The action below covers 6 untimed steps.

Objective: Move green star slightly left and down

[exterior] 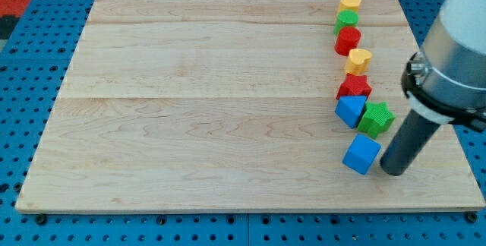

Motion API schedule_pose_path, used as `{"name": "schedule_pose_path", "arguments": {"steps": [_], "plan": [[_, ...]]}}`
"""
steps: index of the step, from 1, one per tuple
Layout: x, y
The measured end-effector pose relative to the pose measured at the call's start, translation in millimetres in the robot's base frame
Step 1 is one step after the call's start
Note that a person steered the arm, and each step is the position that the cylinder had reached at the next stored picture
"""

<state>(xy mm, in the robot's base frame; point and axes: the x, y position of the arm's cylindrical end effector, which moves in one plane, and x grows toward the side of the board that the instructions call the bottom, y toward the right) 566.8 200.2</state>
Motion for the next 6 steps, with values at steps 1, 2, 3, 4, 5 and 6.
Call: {"name": "schedule_pose_path", "arguments": {"steps": [1,2,3,4,5,6], "plan": [[0,66],[-3,106],[-65,105],[-97,34],[-97,-50],[-99,-20]]}}
